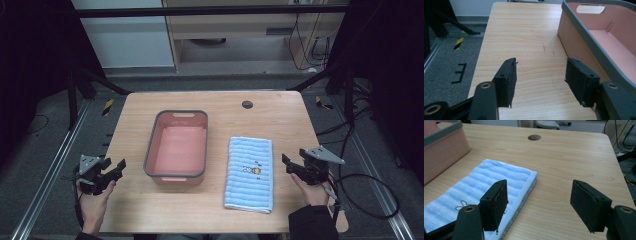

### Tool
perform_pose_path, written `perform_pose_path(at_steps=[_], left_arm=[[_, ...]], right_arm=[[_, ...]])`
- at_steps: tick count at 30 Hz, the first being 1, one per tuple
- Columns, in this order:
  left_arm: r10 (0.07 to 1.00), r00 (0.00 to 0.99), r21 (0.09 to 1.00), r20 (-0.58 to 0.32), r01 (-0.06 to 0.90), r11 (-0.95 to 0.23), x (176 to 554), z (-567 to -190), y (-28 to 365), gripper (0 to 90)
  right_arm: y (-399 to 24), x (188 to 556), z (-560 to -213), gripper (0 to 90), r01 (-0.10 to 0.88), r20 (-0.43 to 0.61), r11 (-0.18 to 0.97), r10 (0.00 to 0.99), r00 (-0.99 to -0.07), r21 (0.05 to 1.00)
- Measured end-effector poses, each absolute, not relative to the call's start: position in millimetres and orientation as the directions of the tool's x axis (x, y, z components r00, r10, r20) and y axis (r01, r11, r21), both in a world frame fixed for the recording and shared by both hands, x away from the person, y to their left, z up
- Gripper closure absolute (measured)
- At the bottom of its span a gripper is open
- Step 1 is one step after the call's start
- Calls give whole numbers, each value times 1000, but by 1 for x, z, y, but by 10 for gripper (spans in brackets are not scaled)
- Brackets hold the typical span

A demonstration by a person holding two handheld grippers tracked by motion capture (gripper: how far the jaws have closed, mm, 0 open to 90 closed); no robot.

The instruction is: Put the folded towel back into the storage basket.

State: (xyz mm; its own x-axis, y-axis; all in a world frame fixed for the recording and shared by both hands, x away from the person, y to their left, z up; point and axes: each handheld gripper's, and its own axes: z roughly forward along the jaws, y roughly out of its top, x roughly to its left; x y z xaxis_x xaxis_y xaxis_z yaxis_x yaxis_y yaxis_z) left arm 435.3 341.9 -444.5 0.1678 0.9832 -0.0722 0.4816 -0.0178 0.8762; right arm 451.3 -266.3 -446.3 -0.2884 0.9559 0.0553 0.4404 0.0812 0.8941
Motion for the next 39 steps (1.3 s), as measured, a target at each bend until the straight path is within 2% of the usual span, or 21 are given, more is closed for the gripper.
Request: perform_pose_path(at_steps=[4,14,24,39], left_arm=[[981,181,883,-71,470,-23,432,-438,337,435],[974,218,908,-62,417,-36,423,-421,329,396],[968,248,913,-45,404,-61,420,-414,318,393],[952,301,925,-53,375,-67,415,-398,304,399]], right_arm=[[-265,450,-442,325,437,36,99,956,-290,894],[-262,445,-427,362,410,58,92,939,-339,908],[-262,444,-413,365,400,61,94,932,-358,911],[-257,452,-386,420,357,43,110,917,-396,928]])
